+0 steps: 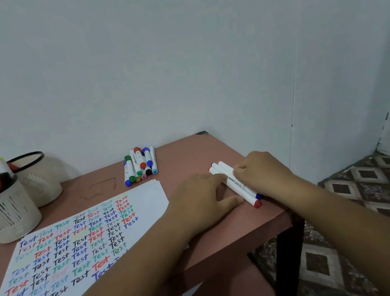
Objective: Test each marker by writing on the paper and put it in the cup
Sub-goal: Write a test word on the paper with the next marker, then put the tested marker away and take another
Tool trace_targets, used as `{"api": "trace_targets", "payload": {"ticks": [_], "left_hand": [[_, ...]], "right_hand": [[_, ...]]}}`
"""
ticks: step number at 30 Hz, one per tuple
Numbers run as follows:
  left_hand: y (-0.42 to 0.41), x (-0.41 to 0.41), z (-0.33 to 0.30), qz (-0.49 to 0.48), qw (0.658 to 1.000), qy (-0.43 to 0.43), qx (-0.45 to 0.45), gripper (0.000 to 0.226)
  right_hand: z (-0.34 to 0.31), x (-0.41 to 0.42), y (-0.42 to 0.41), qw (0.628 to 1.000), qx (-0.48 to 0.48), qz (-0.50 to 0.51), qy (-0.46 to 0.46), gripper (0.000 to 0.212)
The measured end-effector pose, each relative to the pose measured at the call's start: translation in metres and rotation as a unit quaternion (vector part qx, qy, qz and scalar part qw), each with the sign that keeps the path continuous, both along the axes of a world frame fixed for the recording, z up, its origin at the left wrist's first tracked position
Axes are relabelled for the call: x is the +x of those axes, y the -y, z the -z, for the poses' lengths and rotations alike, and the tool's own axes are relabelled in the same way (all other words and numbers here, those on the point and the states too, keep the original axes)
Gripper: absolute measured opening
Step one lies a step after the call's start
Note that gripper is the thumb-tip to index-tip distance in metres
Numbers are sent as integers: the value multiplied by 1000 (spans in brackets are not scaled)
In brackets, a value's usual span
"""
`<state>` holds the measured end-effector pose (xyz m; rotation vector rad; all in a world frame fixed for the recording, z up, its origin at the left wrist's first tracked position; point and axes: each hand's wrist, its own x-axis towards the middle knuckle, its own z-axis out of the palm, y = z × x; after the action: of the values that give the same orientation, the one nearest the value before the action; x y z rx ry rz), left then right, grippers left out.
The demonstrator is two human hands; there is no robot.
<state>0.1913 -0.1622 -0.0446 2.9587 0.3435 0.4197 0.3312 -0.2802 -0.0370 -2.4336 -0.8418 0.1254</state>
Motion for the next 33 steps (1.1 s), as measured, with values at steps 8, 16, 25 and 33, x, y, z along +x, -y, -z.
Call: {"api": "trace_targets", "payload": {"ticks": [8,16,25,33], "left_hand": [[-2,-3,-3,-22,998,13,-59,64],[-52,-37,-8,-71,992,13,-100,63],[-133,-136,-10,-266,962,-5,-63,69],[-145,-171,3,-295,954,-46,-40,95]], "right_hand": [[4,3,-3,999,22,-13,27,29],[-14,-3,-34,985,59,-109,122,23],[-32,-46,-124,942,4,-267,206,36],[-12,-64,-189,919,-36,-302,251,42]]}}
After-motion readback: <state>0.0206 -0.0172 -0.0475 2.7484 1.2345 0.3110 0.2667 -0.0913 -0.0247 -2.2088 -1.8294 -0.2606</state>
